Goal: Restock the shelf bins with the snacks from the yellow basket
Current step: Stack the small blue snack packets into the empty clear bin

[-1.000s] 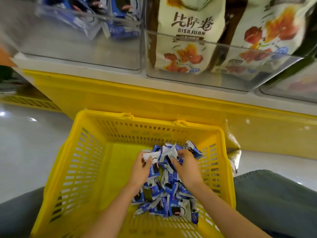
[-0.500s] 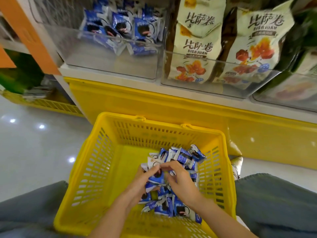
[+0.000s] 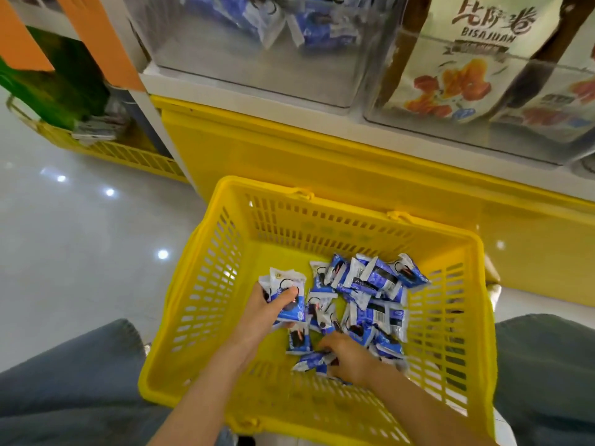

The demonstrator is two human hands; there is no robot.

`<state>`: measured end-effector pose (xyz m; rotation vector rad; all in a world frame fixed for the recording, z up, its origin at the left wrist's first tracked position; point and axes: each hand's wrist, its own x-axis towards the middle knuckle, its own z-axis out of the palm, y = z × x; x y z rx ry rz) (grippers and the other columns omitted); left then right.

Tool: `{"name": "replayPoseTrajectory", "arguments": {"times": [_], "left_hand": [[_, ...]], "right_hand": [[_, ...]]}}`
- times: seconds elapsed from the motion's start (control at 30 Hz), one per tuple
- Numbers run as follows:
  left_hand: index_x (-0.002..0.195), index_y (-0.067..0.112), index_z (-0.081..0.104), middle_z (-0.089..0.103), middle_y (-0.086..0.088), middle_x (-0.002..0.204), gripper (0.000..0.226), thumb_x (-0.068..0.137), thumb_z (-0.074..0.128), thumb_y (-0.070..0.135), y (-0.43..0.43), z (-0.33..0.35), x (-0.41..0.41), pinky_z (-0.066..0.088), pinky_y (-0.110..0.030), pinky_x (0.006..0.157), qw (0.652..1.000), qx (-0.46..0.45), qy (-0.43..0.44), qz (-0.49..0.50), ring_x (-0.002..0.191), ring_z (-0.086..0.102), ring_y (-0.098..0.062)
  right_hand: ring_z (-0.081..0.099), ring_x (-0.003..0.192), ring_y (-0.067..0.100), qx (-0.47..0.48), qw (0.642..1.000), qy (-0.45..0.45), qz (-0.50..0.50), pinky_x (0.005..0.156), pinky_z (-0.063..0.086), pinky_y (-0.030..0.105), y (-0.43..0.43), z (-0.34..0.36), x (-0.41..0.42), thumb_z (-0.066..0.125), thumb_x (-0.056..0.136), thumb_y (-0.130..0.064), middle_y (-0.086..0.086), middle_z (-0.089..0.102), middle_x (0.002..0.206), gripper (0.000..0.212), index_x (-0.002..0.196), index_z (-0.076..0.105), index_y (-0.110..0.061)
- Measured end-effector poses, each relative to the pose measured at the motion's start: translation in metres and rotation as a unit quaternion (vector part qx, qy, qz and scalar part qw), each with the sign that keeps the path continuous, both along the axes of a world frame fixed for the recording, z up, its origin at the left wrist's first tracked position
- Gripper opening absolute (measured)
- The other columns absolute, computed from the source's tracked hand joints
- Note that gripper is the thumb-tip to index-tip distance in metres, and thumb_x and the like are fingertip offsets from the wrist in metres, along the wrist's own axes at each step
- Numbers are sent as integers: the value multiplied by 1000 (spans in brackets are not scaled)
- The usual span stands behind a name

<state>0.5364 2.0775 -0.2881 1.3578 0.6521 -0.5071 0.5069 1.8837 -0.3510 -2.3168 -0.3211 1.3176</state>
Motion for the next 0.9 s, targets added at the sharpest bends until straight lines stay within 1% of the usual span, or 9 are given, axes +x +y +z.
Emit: {"name": "replayPoseTrajectory", "arguments": {"times": [0.2, 0.27, 0.33, 0.4, 0.5, 0.63, 0.7, 0.77, 0.9], "left_hand": [[103, 19, 48, 64, -4, 99, 27, 83, 67, 22, 3, -5, -2, 48, -12, 48, 1000, 21, 14, 1, 66, 67, 1], [119, 15, 44, 60, -3, 116, 41, 85, 65, 22, 6, -4, -3, 50, -16, 57, 999, 44, 6, -28, 85, 65, -4], [131, 9, 33, 50, 12, 111, 56, 86, 64, 20, 9, -3, -6, 43, -11, 66, 994, 94, -22, -55, 102, 51, -6], [126, 6, 35, 47, 16, 97, 52, 85, 66, 17, 11, -1, -9, 38, -5, 67, 989, 127, -47, -61, 100, 46, -7], [110, 10, 41, 56, 3, 100, 38, 84, 67, 17, 10, 5, -12, 41, -17, 78, 985, 137, -68, -80, 102, 55, -16], [110, 7, 44, 60, -2, 103, 35, 85, 66, 19, 8, 22, -12, 45, -21, 78, 987, 99, -87, -87, 99, 57, -15], [116, 5, 45, 61, -7, 109, 39, 85, 65, 19, 10, 31, -10, 51, -25, 79, 989, 82, -92, -83, 100, 60, -16], [114, 10, 46, 62, -2, 105, 37, 85, 65, 20, 16, 44, -7, 52, -18, 66, 991, 64, -96, -62, 90, 62, -8], [112, 17, 44, 60, 6, 103, 39, 83, 68, 21, 25, 72, -3, 50, -12, 65, 989, 52, -126, -63, 87, 59, 1]], "right_hand": [[55, 98, 25, -36, 998, -52, -4, 87, 44, 37, 16, -1, 2, 48, 98, -22, 10, 57, 113, 28, 121, 54, -8], [49, 68, 12, 0, 998, -40, -54, 65, 40, 28, 12, 7, 6, 46, 99, -24, -1, 53, 81, 27, 118, 54, -7], [34, 56, 1, 42, 993, -34, -101, 52, 31, 16, 9, 22, 14, 45, 99, -25, -11, 37, 68, 20, 111, 53, -10], [35, 55, -4, 97, 983, -17, -157, 51, 34, 8, 8, 43, 21, 47, 98, -24, -15, 33, 66, 5, 94, 48, -23], [44, 51, -7, 152, 971, -23, -181, 54, 37, 9, 16, 71, 38, 50, 97, -22, -12, 45, 58, 23, 73, 49, -25], [53, 57, 13, 151, 972, -80, -163, 59, 48, 27, 30, 103, 60, 58, 91, -33, 8, 57, 72, 23, 85, 65, -13], [50, 45, 3, 154, 966, -137, -158, 49, 41, 19, 38, 121, 68, 61, 85, -44, 1, 62, 71, 25, 81, 65, -19], [42, 36, 5, 153, 960, -175, -154, 42, 34, 17, 47, 139, 75, 58, 79, -55, 4, 61, 62, 32, 75, 63, -24], [40, 49, 13, 156, 957, -214, -116, 51, 33, 28, 66, 172, 85, 52, 90, -43, 13, 52, 59, 32, 65, 54, -23]]}}
